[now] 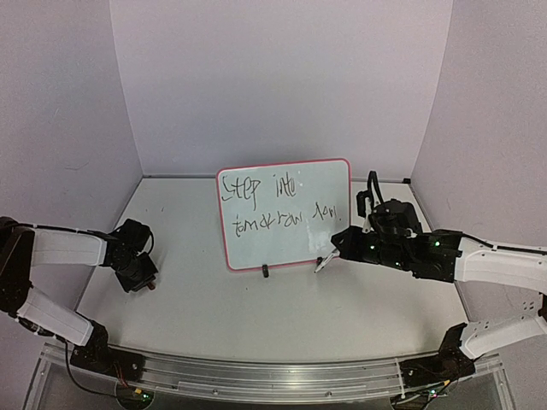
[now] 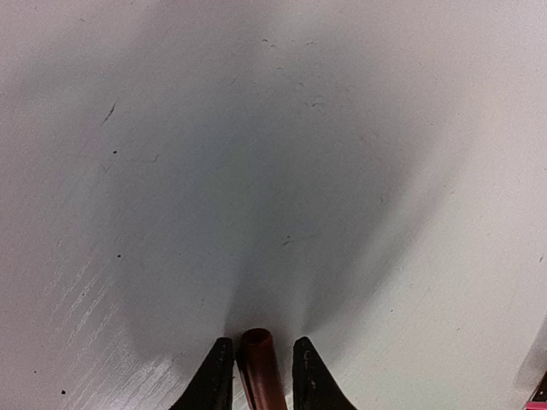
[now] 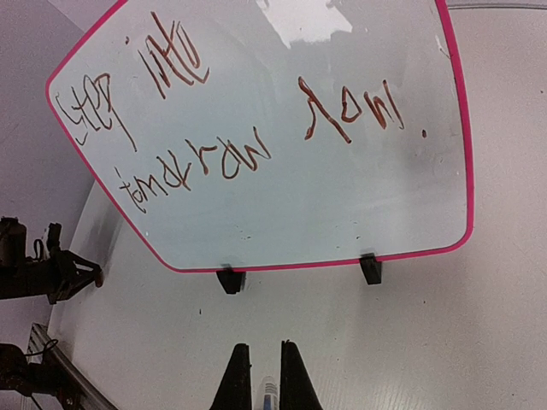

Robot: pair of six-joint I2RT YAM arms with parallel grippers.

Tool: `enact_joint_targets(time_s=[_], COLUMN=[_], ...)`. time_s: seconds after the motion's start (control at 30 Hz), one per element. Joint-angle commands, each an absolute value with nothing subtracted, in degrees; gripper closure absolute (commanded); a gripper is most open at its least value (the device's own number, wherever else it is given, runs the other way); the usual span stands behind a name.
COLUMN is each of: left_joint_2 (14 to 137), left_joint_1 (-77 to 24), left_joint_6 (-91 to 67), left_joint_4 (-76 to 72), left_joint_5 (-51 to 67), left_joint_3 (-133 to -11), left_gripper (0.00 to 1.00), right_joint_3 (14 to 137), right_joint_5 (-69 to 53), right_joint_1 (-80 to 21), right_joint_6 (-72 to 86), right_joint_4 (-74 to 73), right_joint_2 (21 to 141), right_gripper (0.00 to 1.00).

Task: Write a sentence on the whiteboard
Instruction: Pick up the pen cap from the corner of the board, then place the pen cap at the center of the board.

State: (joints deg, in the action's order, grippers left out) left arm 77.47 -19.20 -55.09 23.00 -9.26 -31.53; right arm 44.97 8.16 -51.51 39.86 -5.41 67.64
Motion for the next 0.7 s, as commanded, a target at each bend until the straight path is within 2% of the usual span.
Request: enact_joint_targets(time_s=[0.0,0.17,0.27,0.47,0.67], left_joint_2=[77.82,76.65,76.42,73.61,72.82], left_joint_1=[-19.04,-19.12,-20.24,-28.66,-30.21], left_joint_6=[-53.45,-47.68,-42.36,-39.12,-35.51], left_joint_4=[25.08,25.99,26.67,27.12,27.89], left_joint_5=[-10.65,-10.01,-8.21,-9.88,-8.34], left_joint_3=[-32.04,-32.76,-34.45,-35.33,-34.90], left_gripper=[0.86,1.00,1.00,1.00,1.00], right_joint_3=[45.46,45.96,46.15,46.93,46.93], right_joint_5=[9.67,9.70,10.00,9.93,9.45], right_joint_1=[-51.38,-51.42,-51.39,-51.41,-51.41], right_joint_6=[40.01,39.99,39.96,39.71,40.25], right_joint_4=[-5.19,-5.21,-5.21,-5.19,-5.18], right_joint_2=[68.53,69.25,69.09,68.78,68.81], right_gripper=[1.00,1.00,1.00,1.00,1.00])
